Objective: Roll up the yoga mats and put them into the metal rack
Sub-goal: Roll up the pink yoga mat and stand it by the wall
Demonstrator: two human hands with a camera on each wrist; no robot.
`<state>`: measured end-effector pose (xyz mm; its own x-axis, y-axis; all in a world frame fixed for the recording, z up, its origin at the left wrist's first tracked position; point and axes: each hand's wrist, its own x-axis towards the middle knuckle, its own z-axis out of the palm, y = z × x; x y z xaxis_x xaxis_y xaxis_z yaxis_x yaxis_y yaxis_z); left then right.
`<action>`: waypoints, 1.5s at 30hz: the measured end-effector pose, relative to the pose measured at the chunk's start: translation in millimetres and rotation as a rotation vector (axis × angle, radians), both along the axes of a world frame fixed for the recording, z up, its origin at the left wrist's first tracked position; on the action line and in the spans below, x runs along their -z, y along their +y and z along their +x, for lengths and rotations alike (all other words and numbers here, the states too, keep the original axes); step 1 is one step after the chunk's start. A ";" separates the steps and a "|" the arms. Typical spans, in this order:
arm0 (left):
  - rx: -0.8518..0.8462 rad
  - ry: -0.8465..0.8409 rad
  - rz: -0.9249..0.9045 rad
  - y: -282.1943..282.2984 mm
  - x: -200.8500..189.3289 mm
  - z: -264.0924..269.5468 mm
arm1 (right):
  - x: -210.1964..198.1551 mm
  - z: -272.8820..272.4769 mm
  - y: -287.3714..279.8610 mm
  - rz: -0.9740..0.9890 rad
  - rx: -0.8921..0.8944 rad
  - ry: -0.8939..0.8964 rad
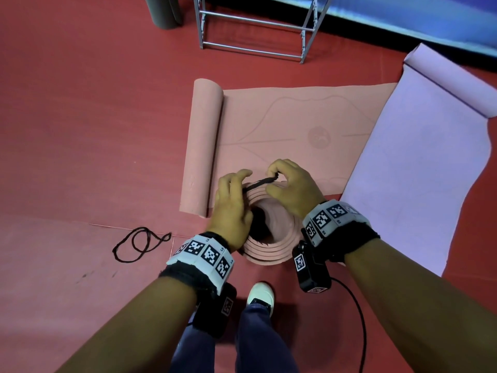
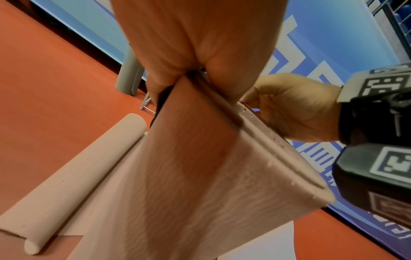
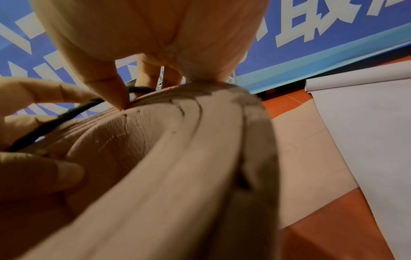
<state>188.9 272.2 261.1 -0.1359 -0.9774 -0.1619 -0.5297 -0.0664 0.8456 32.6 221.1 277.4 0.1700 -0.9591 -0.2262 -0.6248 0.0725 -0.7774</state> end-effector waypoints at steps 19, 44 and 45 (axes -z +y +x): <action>-0.063 -0.055 0.045 -18.8 1.0 -4.7 | -12.6 -53.4 23.3 0.019 -0.162 0.172; -0.089 -0.093 -0.098 -44.9 7.9 -14.3 | -40.2 -59.4 35.5 0.926 0.034 0.172; -0.085 -0.101 -0.102 -44.8 9.4 -13.7 | -38.2 -56.5 38.0 0.963 0.033 0.147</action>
<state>175.2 227.4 251.7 -0.0396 -0.9968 -0.0701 -0.6087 -0.0316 0.7928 -23.9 259.2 315.6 0.0541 -0.3567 -0.9327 -0.6970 0.6553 -0.2910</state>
